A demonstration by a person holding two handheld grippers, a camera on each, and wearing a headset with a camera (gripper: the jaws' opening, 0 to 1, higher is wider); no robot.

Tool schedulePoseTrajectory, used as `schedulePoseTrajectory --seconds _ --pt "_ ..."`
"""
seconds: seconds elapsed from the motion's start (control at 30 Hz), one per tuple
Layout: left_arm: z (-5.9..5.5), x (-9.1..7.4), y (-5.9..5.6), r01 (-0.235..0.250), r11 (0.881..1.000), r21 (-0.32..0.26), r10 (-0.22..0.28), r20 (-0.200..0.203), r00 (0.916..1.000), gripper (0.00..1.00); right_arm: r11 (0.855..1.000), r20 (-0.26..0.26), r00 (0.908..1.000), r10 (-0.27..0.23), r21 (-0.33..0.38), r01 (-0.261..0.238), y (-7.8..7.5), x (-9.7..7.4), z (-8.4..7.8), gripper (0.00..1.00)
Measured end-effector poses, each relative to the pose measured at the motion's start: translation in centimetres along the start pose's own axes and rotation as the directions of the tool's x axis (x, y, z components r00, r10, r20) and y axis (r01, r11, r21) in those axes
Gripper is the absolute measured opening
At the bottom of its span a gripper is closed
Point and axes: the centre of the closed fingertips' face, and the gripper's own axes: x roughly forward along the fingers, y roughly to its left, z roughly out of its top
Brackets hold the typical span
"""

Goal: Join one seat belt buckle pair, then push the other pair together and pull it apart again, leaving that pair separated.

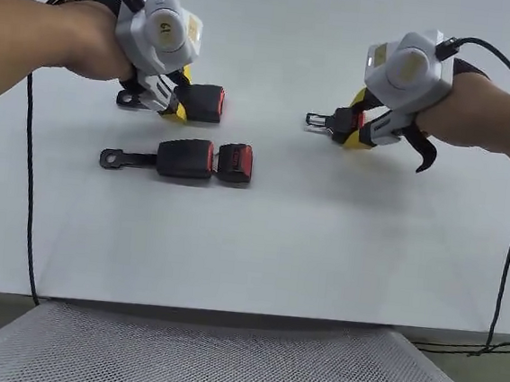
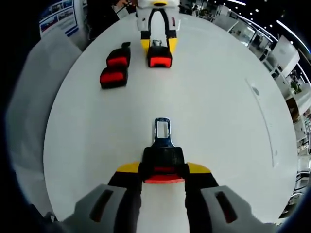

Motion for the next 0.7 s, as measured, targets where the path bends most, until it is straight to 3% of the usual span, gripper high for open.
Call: schedulePoseTrajectory --seconds 0.7 --pt "0.1 0.0 -0.2 0.002 1.0 -0.006 -0.002 -0.032 0.9995 0.32 1.0 0.104 0.9945 -0.005 -0.022 0.007 0.3 3.2 8.4 0.34"
